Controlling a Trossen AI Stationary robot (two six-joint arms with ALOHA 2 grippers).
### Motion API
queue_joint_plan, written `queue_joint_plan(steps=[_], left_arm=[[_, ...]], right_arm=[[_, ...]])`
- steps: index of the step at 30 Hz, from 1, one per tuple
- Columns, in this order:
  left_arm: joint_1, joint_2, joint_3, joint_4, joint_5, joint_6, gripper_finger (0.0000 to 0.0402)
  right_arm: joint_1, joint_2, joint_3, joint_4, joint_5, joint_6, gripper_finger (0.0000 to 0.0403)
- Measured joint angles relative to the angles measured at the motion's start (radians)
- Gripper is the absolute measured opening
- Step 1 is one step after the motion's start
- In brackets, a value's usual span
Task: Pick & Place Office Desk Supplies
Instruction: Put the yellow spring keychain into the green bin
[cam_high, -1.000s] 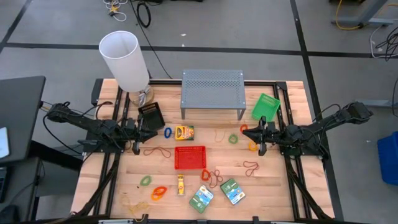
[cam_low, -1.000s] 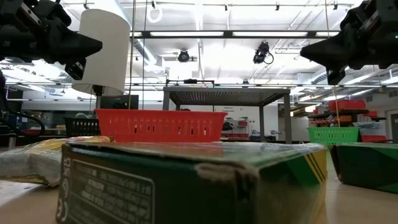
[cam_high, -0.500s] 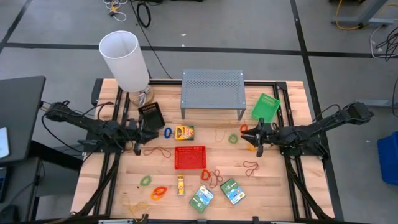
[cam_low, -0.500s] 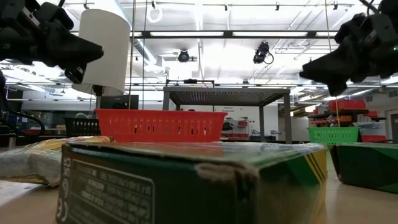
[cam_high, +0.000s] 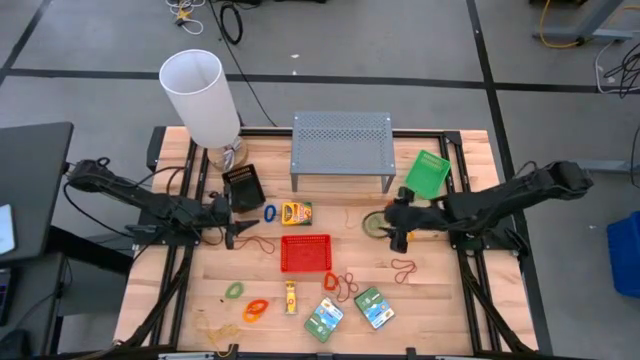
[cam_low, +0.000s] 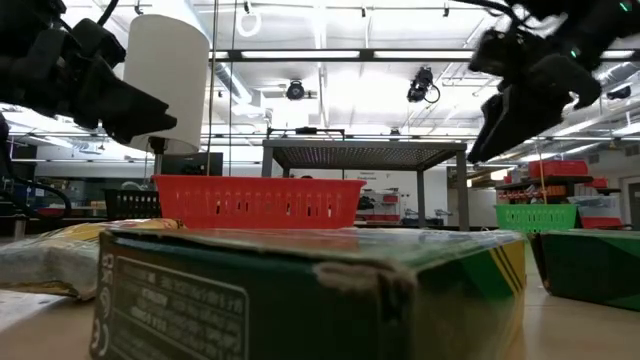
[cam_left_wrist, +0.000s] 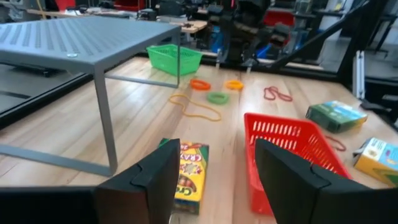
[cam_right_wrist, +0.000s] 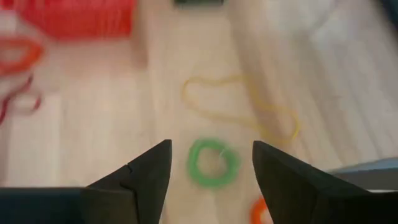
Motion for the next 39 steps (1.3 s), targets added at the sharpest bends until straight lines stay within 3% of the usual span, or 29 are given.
queue_joint_plan(steps=[5,9,12,20,32,39], left_arm=[[0.000,0.035,0.000,0.001,-0.026,-0.004,0.0207],[0.000,0.049,0.000,0.001,-0.047,0.007,0.0206],[0.000,0.053,0.000,0.001,-0.050,0.012,0.0206],[0.000,0.053,0.000,0.001,-0.049,0.057,0.0206],[0.000,0.052,0.000,0.001,-0.049,0.060,0.0206],[0.000,0.052,0.000,0.001,-0.049,0.060,0.0206]], right_arm=[[0.000,0.157,0.198,-0.386,-0.108,0.026,0.0229],[0.000,0.200,0.224,-0.501,-0.225,0.091,0.0229],[0.009,0.203,0.190,-0.480,-0.285,0.146,0.0229],[0.042,0.203,0.067,-0.316,-0.293,0.193,0.0229],[0.043,0.205,-0.074,-0.206,-0.220,0.214,0.0227],[0.044,0.201,-0.122,-0.129,-0.215,0.221,0.0173]])
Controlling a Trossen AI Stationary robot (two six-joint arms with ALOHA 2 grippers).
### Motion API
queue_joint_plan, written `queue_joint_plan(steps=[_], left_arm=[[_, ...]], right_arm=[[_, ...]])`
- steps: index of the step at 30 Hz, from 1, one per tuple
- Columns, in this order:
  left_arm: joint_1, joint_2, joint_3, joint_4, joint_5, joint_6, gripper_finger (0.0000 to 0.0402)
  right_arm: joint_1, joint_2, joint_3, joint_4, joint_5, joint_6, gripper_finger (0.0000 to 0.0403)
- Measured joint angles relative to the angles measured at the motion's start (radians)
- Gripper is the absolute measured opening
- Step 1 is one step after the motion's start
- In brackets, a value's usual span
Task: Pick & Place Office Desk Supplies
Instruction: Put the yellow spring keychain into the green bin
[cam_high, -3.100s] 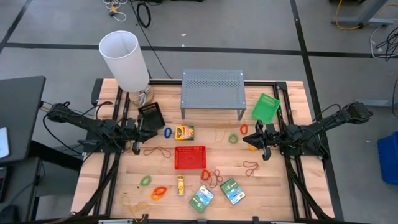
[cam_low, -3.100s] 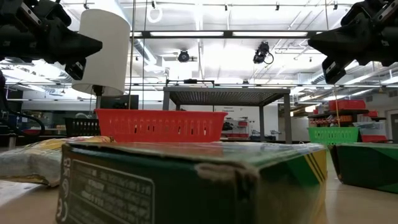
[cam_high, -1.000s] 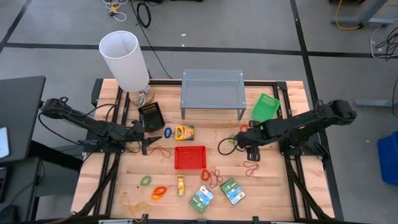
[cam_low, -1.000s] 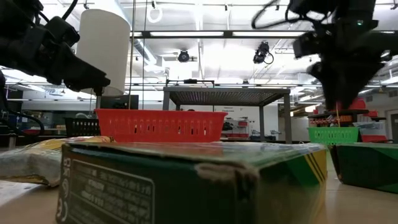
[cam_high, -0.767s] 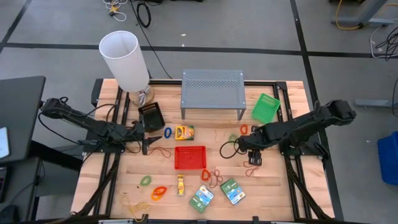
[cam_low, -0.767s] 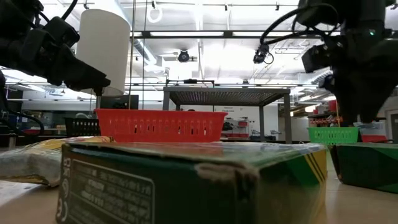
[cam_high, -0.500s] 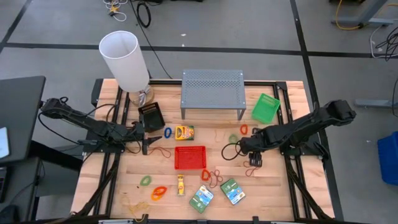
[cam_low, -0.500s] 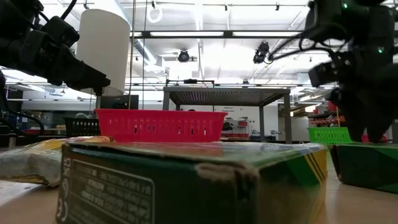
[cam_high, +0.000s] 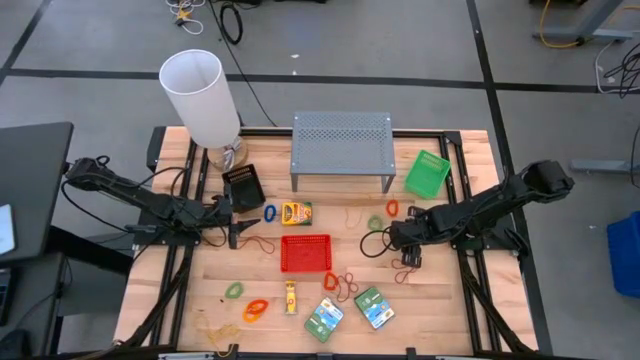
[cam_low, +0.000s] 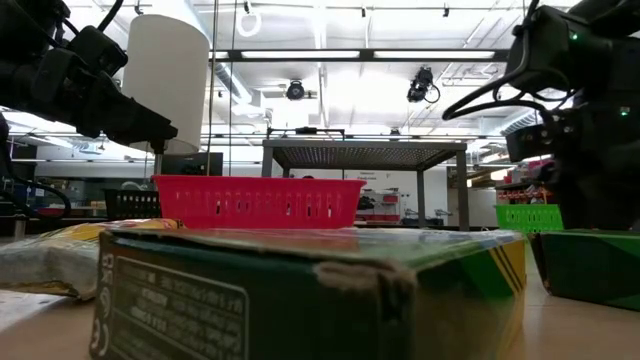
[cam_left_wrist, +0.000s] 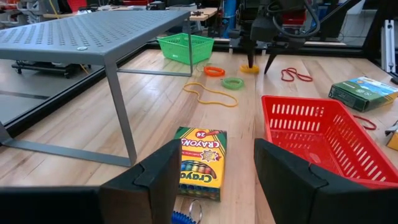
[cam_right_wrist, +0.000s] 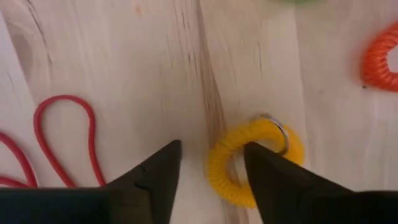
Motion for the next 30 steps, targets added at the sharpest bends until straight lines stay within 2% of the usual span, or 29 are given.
queue_joint_plan(steps=[3,6,7,14,18,27,30], left_arm=[[0.000,0.000,0.000,0.000,0.000,0.000,0.0206],[0.000,0.000,0.000,0.000,0.000,0.000,0.0206],[0.000,0.000,0.000,0.000,0.000,-0.003,0.0206],[-0.002,0.000,0.000,0.000,0.002,-0.004,0.0206],[-0.002,0.000,0.000,0.000,0.002,-0.004,0.0206],[-0.001,0.000,0.000,0.000,0.001,-0.005,0.0206],[-0.001,0.000,0.000,0.000,0.001,-0.005,0.0206]], right_arm=[[0.000,0.000,0.000,0.005,0.000,0.003,0.0112],[0.003,0.001,-0.001,0.009,0.015,0.028,0.0030],[0.010,0.001,-0.002,0.010,0.024,0.035,0.0019],[0.078,0.005,0.013,-0.018,0.118,0.140,0.0006],[0.122,0.006,0.077,-0.111,0.244,0.201,0.0006],[0.169,0.005,0.257,-0.553,0.544,0.401,0.0006],[0.154,0.004,0.277,-0.715,0.602,0.487,0.0006]])
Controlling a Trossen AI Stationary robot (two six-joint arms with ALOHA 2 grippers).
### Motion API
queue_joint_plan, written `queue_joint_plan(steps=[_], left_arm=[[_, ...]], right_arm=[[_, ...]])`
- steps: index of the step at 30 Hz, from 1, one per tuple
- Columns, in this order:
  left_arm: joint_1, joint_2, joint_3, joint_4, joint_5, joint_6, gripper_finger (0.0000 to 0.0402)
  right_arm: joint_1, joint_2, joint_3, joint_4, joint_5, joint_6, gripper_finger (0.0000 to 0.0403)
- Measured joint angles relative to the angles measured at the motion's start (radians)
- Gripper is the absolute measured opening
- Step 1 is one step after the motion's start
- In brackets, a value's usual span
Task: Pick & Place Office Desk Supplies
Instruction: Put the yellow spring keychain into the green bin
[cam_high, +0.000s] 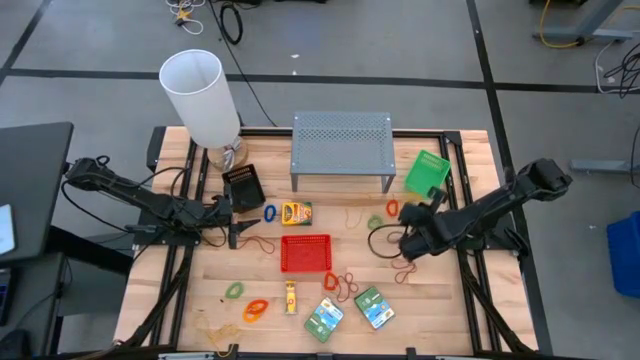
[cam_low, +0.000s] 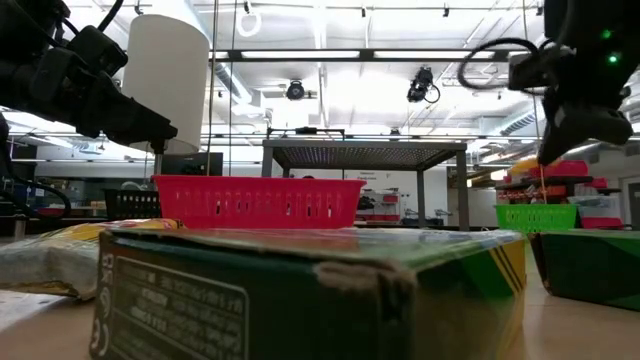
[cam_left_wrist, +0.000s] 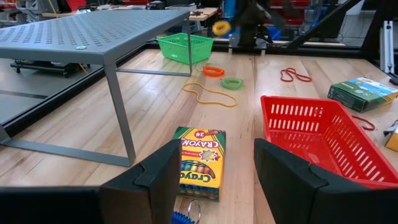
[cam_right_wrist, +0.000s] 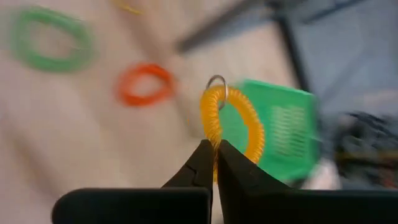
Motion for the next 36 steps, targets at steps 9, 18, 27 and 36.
queue_joint_plan(steps=[9,18,27,36], left_arm=[[0.000,0.000,0.000,0.000,0.000,0.000,0.0206],[0.000,0.000,0.000,0.000,0.000,0.000,0.0206],[0.000,0.000,0.000,0.000,0.000,0.000,0.0206],[0.000,0.000,0.000,-0.002,0.011,-0.004,0.0206]], right_arm=[[-0.146,0.000,-0.023,-0.179,0.012,0.030,0.0004],[-0.304,0.000,-0.023,-0.056,0.000,-0.024,0.0004],[-0.501,-0.001,-0.071,0.072,-0.011,-0.138,0.0004],[-0.634,-0.001,-0.079,0.235,-0.129,-0.326,0.0015]])
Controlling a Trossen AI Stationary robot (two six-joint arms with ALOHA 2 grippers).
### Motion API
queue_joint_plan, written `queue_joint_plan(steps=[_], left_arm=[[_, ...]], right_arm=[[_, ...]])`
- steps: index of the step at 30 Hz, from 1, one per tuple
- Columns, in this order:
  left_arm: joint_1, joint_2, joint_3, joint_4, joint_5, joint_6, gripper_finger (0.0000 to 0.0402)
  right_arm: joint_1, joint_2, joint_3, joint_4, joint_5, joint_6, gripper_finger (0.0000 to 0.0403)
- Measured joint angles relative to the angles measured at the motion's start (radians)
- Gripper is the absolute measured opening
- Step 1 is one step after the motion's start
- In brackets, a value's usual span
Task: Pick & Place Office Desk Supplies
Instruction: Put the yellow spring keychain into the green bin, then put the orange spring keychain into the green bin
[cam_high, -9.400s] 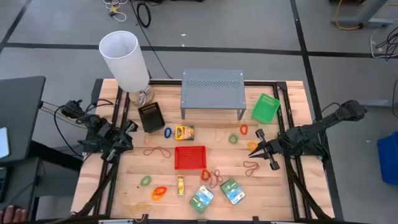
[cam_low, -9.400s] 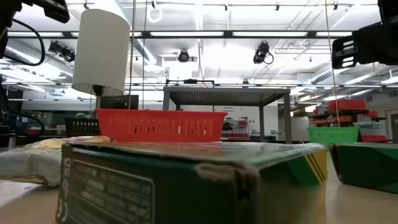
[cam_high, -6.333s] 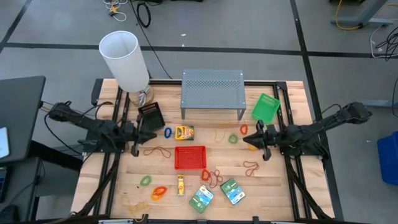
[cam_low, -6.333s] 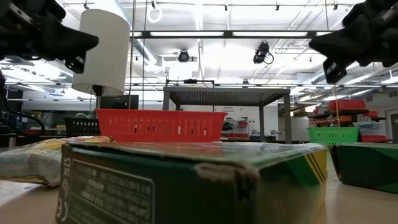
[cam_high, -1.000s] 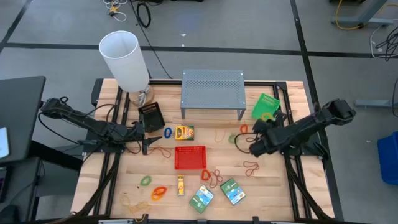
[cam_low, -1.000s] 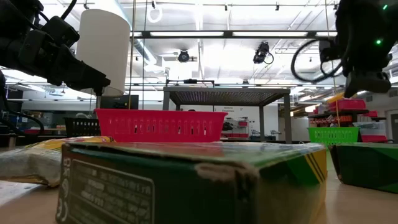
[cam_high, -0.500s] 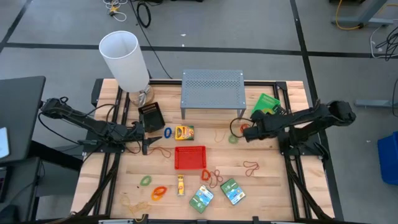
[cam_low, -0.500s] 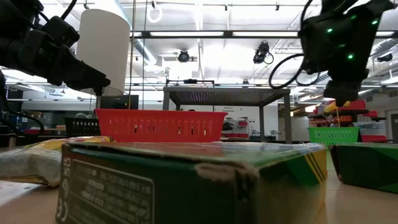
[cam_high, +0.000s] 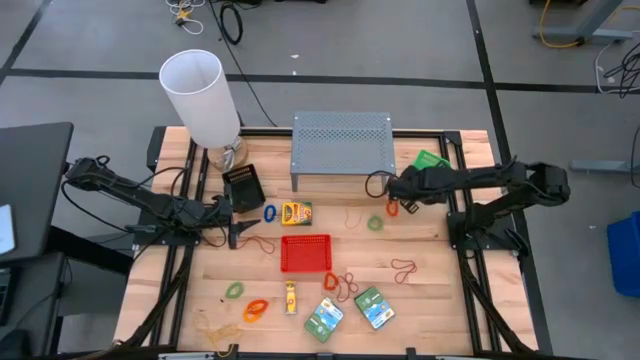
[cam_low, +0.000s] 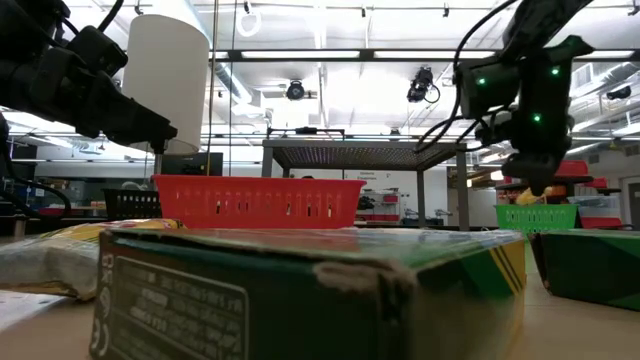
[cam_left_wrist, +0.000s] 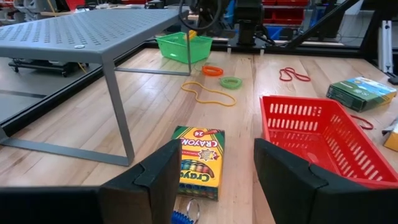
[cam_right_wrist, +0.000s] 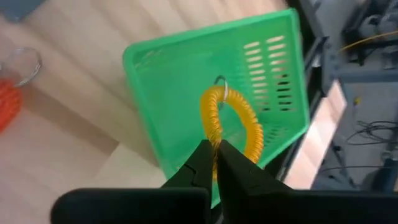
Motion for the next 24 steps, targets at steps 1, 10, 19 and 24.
queue_joint_plan(steps=[1,10,19,24], left_arm=[[0.000,0.000,0.000,0.000,0.007,0.000,0.0206],[0.000,0.000,0.000,-0.006,0.022,0.000,0.0206],[0.000,0.000,0.000,-0.006,0.022,0.001,0.0206],[0.000,0.000,0.000,-0.006,0.022,0.002,0.0206]], right_arm=[[-0.004,0.000,0.000,0.010,-0.027,-0.018,0.0026],[-0.001,0.000,0.000,0.039,-0.059,-0.038,0.0183],[0.060,0.000,0.025,0.042,-0.077,-0.051,0.0232],[0.163,0.000,0.081,0.047,-0.091,-0.125,0.0217]])
